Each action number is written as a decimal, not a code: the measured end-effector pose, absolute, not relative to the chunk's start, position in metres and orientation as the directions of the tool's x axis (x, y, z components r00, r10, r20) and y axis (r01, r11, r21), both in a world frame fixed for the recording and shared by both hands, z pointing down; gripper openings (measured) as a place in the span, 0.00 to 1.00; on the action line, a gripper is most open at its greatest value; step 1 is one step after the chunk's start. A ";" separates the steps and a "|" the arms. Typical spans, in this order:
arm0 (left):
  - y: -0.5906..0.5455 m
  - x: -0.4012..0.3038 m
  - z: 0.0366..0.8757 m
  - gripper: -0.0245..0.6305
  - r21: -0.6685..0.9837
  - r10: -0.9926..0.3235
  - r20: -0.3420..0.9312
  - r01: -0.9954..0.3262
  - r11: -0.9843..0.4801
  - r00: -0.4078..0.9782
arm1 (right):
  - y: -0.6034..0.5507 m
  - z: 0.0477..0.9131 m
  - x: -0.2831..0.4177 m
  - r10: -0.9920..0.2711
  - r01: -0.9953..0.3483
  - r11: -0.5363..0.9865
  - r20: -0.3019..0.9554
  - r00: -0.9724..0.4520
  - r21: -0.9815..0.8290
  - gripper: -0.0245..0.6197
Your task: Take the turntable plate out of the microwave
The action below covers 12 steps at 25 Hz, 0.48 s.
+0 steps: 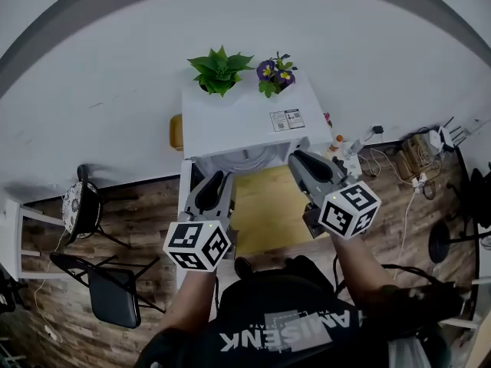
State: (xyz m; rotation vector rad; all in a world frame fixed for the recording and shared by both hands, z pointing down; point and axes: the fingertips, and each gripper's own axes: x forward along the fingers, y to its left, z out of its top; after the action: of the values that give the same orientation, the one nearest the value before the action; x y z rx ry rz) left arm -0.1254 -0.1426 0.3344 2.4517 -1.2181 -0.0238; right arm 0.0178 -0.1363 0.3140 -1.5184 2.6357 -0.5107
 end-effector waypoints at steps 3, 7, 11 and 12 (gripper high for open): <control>-0.148 -0.123 0.346 0.18 0.383 -0.770 0.180 -0.764 -0.518 0.612 | -0.144 0.327 0.022 -0.843 -0.818 0.455 0.127 -0.523 -0.351 0.12; -0.153 -0.115 0.371 0.20 0.394 -0.782 0.222 -0.787 -0.475 0.583 | -0.158 0.356 0.026 -0.806 -0.781 0.469 0.161 -0.569 -0.413 0.21; -0.153 -0.108 0.402 0.22 0.475 -0.789 0.261 -0.786 -0.396 0.556 | -0.171 0.393 0.035 -0.769 -0.737 0.462 0.192 -0.610 -0.493 0.30; -0.154 -0.109 0.409 0.24 0.498 -0.794 0.269 -0.784 -0.370 0.546 | -0.173 0.404 0.037 -0.758 -0.721 0.454 0.199 -0.621 -0.523 0.33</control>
State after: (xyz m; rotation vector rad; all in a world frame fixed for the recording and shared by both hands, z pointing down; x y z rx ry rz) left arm -0.1087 -0.1541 0.4093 2.2011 -1.2676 -0.0218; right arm 0.0365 -0.1732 0.4042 -1.3374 2.6238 -0.8959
